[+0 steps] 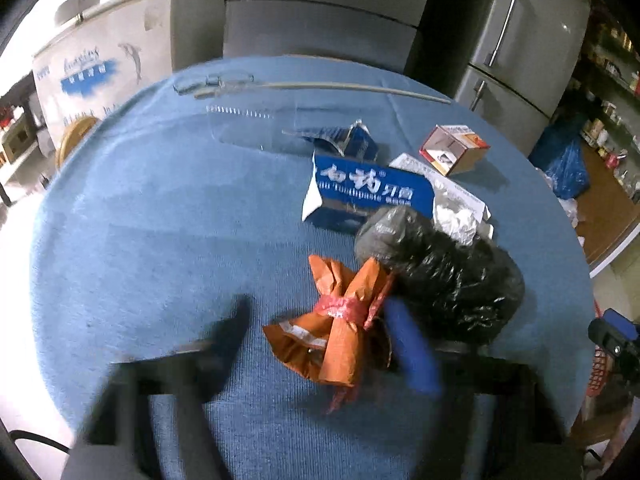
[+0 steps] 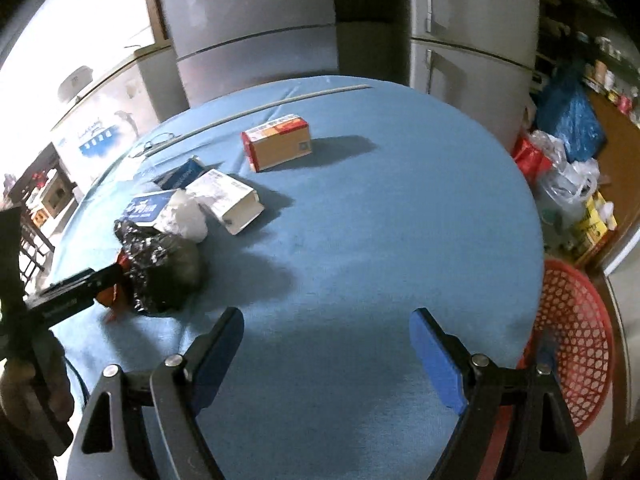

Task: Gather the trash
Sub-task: 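Grasp the orange bag with the left tool while the right tool grasps the black bag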

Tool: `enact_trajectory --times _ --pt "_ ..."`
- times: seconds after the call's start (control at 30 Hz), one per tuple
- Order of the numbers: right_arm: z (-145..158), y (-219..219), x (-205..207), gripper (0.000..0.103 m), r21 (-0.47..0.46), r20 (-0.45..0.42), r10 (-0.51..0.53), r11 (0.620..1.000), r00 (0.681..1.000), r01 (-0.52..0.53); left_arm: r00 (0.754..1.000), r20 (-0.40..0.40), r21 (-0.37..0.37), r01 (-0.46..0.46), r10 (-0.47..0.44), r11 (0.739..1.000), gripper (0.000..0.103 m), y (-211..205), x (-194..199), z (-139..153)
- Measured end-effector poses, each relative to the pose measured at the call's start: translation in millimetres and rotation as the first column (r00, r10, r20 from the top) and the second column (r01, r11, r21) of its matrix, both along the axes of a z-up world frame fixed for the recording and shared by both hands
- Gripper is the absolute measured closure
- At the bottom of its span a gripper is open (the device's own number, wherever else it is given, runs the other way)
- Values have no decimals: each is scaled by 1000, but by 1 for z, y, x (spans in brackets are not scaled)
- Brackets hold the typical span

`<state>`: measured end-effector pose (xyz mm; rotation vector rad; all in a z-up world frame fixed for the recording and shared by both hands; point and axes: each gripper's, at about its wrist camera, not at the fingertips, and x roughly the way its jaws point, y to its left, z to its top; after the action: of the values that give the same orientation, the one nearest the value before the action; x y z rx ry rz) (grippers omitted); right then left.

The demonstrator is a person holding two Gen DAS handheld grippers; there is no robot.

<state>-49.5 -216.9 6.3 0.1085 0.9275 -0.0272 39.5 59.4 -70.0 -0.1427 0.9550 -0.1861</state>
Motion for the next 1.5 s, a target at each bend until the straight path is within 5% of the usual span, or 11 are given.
enact_trajectory --times 0.17,0.37,0.6,0.87,1.0,1.5 --pt "2 -6 5 16 24 -16 -25 999 1000 25 1000 14 -7 -13 13 1000 72 8 -7 2" --pt "3 19 16 16 37 -19 63 997 998 -62 994 10 19 -110 110 994 72 31 -16 3" --pt "1 85 55 16 90 -19 272 959 962 -269 993 -3 30 -119 119 992 71 34 -13 -2" --pt "-26 137 90 16 53 -73 376 926 924 -373 993 5 51 -119 119 992 70 30 -12 -3" --pt "-41 136 88 46 101 -89 364 929 927 -355 993 11 80 -117 117 990 71 26 -13 -4" --pt "-18 69 46 49 225 -7 243 946 970 -235 989 -29 179 -136 143 974 71 16 -9 -5"
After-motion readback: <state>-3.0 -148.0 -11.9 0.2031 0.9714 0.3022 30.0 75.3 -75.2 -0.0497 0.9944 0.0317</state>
